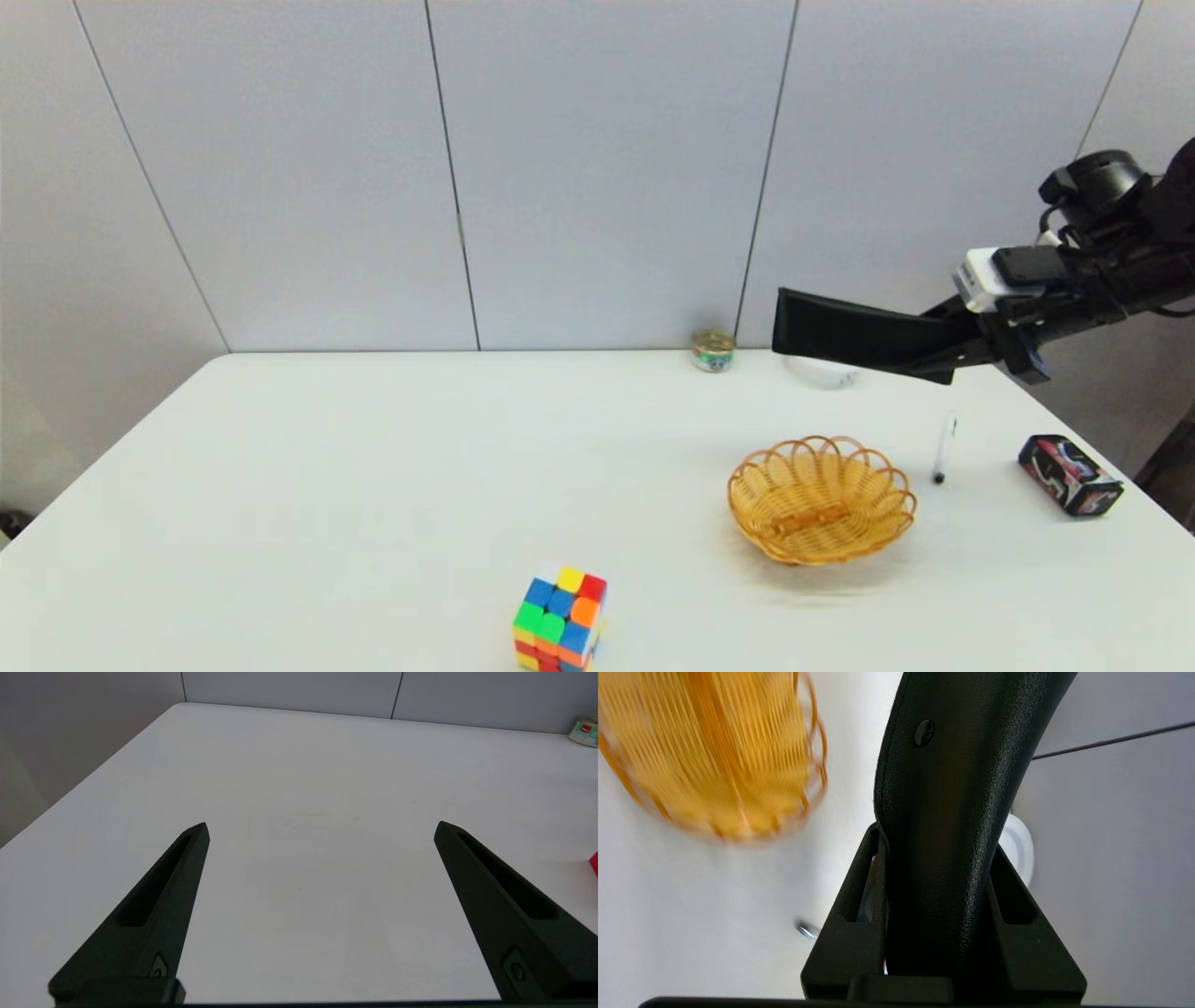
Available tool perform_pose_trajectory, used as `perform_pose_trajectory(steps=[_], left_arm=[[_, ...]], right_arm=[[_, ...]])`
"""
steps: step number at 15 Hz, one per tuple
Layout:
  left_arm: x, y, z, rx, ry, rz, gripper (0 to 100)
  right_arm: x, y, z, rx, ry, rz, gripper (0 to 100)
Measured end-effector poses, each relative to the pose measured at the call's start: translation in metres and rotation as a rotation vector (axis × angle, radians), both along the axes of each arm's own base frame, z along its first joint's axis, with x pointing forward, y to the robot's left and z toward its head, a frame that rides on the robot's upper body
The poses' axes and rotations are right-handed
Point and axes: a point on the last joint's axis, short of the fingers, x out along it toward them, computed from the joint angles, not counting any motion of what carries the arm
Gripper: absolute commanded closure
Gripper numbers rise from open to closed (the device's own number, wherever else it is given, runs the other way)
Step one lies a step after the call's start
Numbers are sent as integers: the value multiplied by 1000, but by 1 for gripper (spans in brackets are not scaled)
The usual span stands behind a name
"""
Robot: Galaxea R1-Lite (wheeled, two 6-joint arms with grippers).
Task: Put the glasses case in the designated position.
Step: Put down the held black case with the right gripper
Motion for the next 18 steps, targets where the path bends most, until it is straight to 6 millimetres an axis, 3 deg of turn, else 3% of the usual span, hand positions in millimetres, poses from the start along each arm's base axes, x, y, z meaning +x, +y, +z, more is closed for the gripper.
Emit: perform_pose_trajectory(steps=[5,13,14,18], left_arm=[[0,0,0,0,0,0,0],[0,0,0,0,1,0,0],[0,0,0,0,0,0,0],[0,0,0,0,0,0,0]], right_arm=[[26,-6,-24,-90,-87,155,100],[32,39,-41,20,-1,252,100],[31,40,-42,26,11,249,0],[31,42,-43,41,11,257,0]])
